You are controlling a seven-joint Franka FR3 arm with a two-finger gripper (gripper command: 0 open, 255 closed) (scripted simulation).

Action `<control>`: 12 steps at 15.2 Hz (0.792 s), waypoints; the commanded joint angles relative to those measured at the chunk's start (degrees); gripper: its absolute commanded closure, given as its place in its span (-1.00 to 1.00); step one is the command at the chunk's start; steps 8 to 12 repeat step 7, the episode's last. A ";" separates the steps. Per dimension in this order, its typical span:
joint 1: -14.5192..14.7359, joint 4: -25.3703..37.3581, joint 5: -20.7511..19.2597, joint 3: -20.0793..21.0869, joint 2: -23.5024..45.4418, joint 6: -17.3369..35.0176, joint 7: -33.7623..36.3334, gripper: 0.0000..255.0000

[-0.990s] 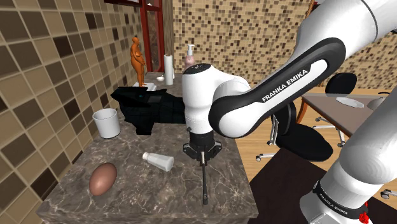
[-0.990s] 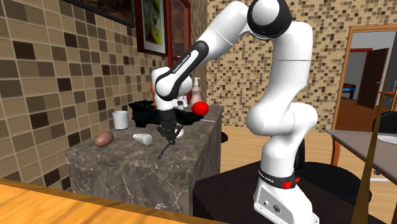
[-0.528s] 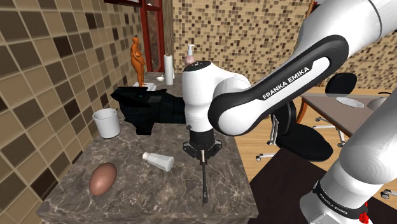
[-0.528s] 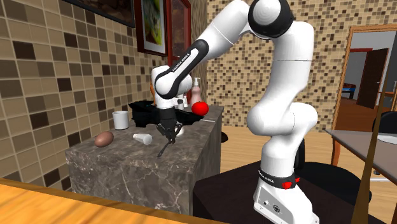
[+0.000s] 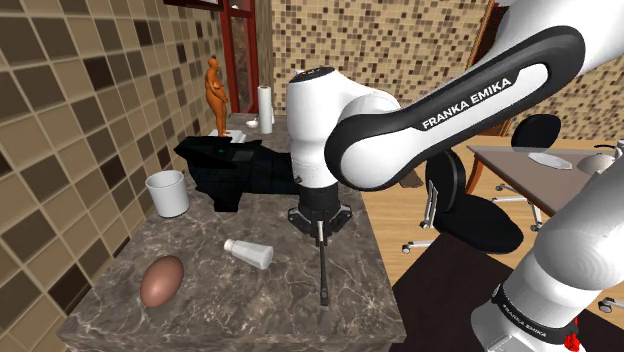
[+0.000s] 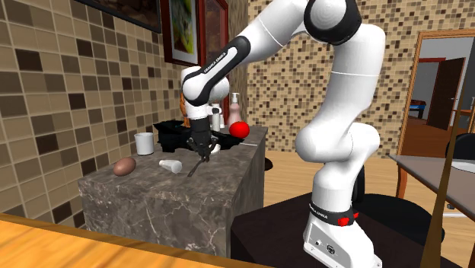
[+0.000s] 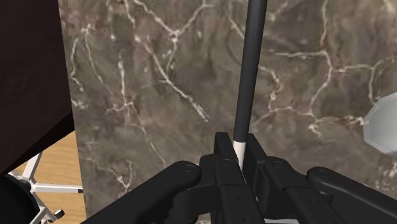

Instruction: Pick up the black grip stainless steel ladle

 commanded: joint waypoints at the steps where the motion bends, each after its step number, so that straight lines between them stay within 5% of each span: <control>1: 0.23 0.75 0.83 -0.34 -1.12 -1.62 -0.61 1.00; 12: 0.56 2.55 2.11 -1.26 -3.21 -5.03 -1.83 1.00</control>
